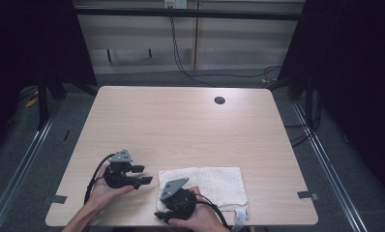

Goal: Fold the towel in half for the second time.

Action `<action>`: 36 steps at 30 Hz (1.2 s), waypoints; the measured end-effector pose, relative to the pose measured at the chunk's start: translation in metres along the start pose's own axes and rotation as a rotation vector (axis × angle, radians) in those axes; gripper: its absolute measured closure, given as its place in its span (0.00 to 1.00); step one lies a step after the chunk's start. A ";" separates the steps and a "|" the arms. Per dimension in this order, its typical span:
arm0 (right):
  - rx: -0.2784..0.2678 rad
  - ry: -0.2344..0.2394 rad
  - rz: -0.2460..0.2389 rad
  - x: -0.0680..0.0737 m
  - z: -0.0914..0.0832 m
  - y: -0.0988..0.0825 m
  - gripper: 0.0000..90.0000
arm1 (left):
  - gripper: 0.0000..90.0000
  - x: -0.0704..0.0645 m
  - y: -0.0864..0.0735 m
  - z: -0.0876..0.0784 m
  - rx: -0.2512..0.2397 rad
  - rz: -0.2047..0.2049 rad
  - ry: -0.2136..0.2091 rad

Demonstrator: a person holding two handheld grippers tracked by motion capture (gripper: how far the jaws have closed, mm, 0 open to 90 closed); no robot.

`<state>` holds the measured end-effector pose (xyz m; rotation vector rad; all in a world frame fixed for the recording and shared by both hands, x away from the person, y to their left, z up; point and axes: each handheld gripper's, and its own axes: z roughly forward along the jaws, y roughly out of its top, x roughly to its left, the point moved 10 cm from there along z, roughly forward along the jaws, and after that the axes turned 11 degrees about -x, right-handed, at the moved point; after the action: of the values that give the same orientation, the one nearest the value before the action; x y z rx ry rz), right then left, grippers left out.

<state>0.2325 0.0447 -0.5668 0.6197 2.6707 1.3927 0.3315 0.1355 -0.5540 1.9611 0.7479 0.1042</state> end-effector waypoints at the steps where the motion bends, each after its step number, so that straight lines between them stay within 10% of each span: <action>1: 0.003 0.003 -0.013 0.001 0.000 -0.001 0.55 | 0.44 0.000 0.000 0.000 0.000 0.000 0.000; 13: 0.009 -0.066 -0.072 -0.005 -0.001 -0.002 0.77 | 0.44 -0.002 0.005 0.005 0.005 0.031 0.037; 22: 0.020 -0.071 -0.051 -0.012 -0.001 0.000 0.92 | 0.46 -0.004 0.038 0.026 -0.055 -0.039 0.001; 36: -0.016 -0.046 0.031 -0.014 -0.002 -0.001 0.93 | 0.63 -0.017 0.011 0.038 0.055 0.069 -0.070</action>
<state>0.2447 0.0376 -0.5682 0.6858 2.6230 1.3892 0.3371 0.0928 -0.5596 2.0327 0.6441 0.0565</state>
